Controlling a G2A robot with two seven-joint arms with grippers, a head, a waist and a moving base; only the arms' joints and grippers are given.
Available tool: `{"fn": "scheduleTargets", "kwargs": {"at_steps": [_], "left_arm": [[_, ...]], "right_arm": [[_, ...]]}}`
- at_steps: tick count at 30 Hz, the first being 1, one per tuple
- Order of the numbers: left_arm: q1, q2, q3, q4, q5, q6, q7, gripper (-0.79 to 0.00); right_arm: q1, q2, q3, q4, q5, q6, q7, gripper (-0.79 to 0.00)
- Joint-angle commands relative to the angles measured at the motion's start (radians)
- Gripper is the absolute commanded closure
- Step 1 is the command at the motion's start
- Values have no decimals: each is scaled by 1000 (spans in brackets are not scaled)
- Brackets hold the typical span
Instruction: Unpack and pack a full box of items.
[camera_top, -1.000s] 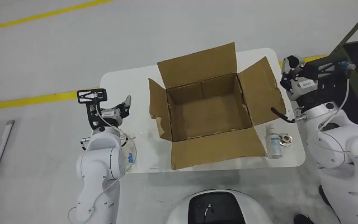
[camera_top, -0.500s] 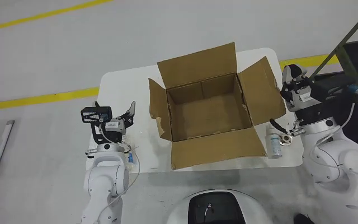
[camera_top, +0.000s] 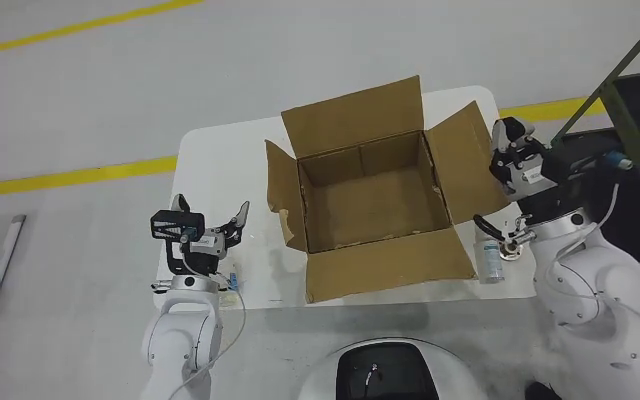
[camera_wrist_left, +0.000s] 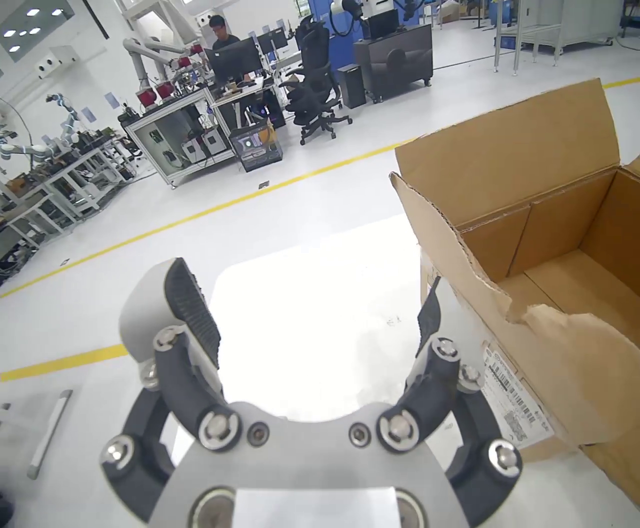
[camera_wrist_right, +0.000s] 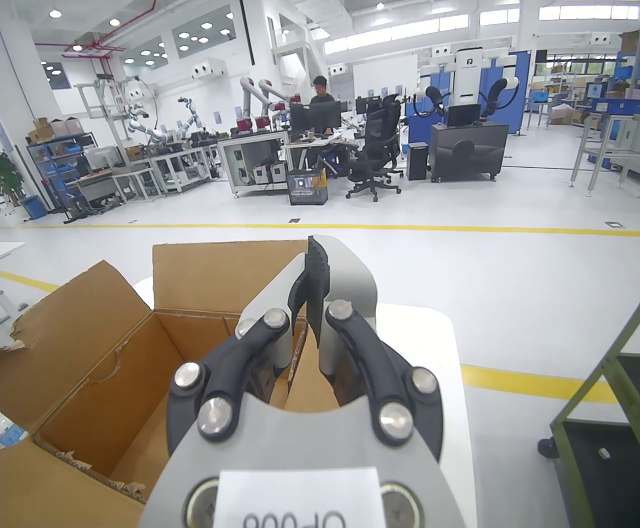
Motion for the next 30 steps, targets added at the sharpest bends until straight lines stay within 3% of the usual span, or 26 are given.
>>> {"fn": "scheduleTargets", "kwargs": {"at_steps": [1, 5, 8, 16, 19, 30], "left_arm": [[0, 0, 0, 0, 0, 0, 0, -785], [7, -1, -5, 1, -28, 1, -1, -785], [21, 1, -27, -8, -37, -8, -84, -785], [51, 9, -93, 12, -26, -2, -538, -785], [49, 9, -90, 13, -64, -24, -656, -785], [47, 9, -88, 8, -99, -31, -684, -785]], "right_arm": [[5, 0, -8, 4, -5, -4, 0, 0], [13, -1, -25, 12, -21, -12, 3, 0], [17, -2, -30, 16, -25, -16, 7, 0], [22, -2, -34, 19, -30, -21, 19, 0], [22, -2, -34, 20, -30, -24, 22, 0], [16, -2, -32, 9, -33, -27, 43, 0]]}}
